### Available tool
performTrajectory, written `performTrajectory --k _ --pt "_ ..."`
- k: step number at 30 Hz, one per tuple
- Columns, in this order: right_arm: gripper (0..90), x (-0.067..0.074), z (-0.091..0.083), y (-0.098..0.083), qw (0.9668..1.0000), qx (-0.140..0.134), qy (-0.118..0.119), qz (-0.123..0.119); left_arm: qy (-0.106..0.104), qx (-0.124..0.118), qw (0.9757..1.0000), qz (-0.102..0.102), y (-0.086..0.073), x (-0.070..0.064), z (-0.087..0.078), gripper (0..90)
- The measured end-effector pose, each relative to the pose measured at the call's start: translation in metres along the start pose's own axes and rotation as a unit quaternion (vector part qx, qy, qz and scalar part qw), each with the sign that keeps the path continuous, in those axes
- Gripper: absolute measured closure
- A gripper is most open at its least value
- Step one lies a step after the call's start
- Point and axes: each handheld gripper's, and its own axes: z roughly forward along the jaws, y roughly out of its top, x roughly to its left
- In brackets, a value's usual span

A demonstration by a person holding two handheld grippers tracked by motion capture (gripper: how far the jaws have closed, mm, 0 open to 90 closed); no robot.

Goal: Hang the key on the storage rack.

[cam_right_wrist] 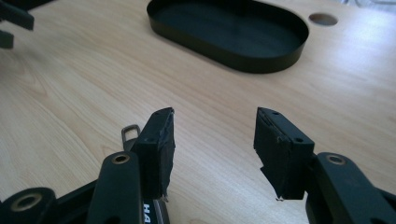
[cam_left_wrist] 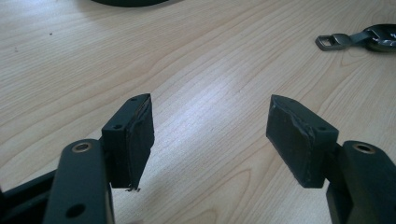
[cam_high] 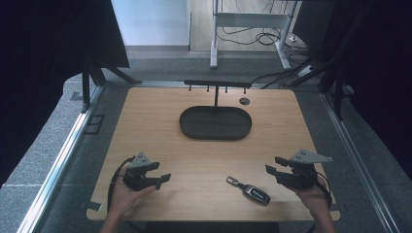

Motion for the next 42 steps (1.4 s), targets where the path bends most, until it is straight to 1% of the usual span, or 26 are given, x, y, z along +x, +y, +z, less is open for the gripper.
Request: performTrajectory --k 2,4,6,7,8,9,12,13,14,16,19,20,22,25,26,27,28,31,32,34,35,36,37,40,42 --pt "48.9 0.001 0.005 0.001 0.9999 0.012 0.002 -0.003 -0.001 0.001 1.0 0.0 0.0 0.0 0.0 33.1" --pt "49.5 0.002 0.013 0.003 0.9995 0.03 0.01 -0.004 -0.002 0.002 1.0 0.001 0.001 -0.001 0.001 33.1" --pt "49.9 0.004 0.017 0.006 0.9989 0.043 0.015 -0.008 -0.006 0.002 1.0 0.006 0.003 -0.004 0.001 33.1" --pt "49.9 0.004 0.017 0.006 0.9989 0.043 0.015 -0.008 -0.008 0.001 0.9999 0.007 0.003 -0.005 0.0 33.1" --pt "49.9 0.006 0.021 0.008 0.9982 0.054 0.022 -0.012 -0.009 0.002 0.9999 0.01 0.004 -0.006 0.0 33.0" --pt "49.9 0.006 0.021 0.008 0.9982 0.054 0.022 -0.012 -0.01 0.002 0.9999 0.01 0.004 -0.007 0.001 33.0" --pt "49.9 0.006 0.027 0.01 0.9971 0.066 0.037 -0.006 -0.011 0.005 0.9999 0.011 0.004 -0.007 0.002 33.1" --pt "50.1 0.005 0.033 0.011 0.9958 0.08 0.043 -0.005 -0.012 0.005 0.9999 0.011 0.004 -0.007 0.002 33.1" --pt "50.1 0.005 0.033 0.011 0.9958 0.08 0.043 -0.005 -0.012 0.005 0.9999 0.011 0.004 -0.007 0.002 33.1" --pt "50.1 0.006 0.036 0.012 0.9947 0.092 0.045 -0.008 -0.013 0.005 0.9998 0.011 0.004 -0.007 0.002 33.1" --pt "50.0 0.007 0.04 0.015 0.9931 0.103 0.054 -0.012 -0.014 0.006 0.9998 0.01 0.004 -0.007 0.003 33.1" --pt "49.5 0.008 0.044 0.016 0.9919 0.113 0.056 -0.017 -0.013 0.007 0.9998 0.011 0.004 -0.008 0.003 33.1" --pt "49.1 0.009 0.046 0.016 0.9914 0.116 0.057 -0.018 -0.014 0.01 0.9998 0.013 0.004 -0.008 0.005 33.1" --pt "49.9 0.009 0.05 0.018 0.9902 0.124 0.063 -0.014 -0.016 0.012 0.9997 0.015 0.004 -0.009 0.006 33.1" --pt "50.6 0.009 0.052 0.019 0.9886 0.135 0.063 -0.019 -0.017 0.013 0.9997 0.015 0.004 -0.009 0.006 33.1" --pt "50.9 0.01 0.053 0.019 0.9878 0.141 0.062 -0.021 -0.017 0.012 0.9997 0.015 0.004 -0.009 0.006 33.1" --pt "50.9 0.01 0.053 0.019 0.9878 0.141 0.062 -0.021 -0.017 0.012 0.9997 0.014 0.004 -0.009 0.006 33.1" --pt "51.7 0.013 0.057 0.022 0.9846 0.16 0.064 -0.031 -0.018 0.012 0.9996 0.016 0.004 -0.01 0.006 33.1" --pt "52.8 0.015 0.06 0.024 0.9825 0.169 0.068 -0.037 -0.018 0.013 0.9996 0.017 0.004 -0.01 0.006 33.1" --pt "53.0 0.016 0.061 0.025 0.982 0.172 0.068 -0.038 -0.019 0.013 0.9996 0.017 0.004 -0.01 0.006 33.1" --pt "53.3 0.019 0.064 0.027 0.9805 0.179 0.068 -0.043 -0.019 0.012 0.9996 0.017 0.004 -0.01 0.006 33.1" --pt "53.3 0.019 0.064 0.027 0.9805 0.179 0.068 -0.043 -0.019 0.012 0.9996 0.017 0.004 -0.01 0.006 33.1" --pt "53.4 0.02 0.066 0.027 0.9798 0.182 0.069 -0.046 -0.019 0.012 0.9996 0.017 0.004 -0.01 0.006 33.1" --pt "53.5 0.025 0.071 0.028 0.9767 0.194 0.073 -0.055 -0.018 0.009 0.9997 0.014 0.004 -0.01 0.004 33.1" --pt "53.6 0.027 0.072 0.029 0.9753 0.199 0.076 -0.06 -0.017 0.006 0.9998 0.013 0.004 -0.009 0.003 33.1"
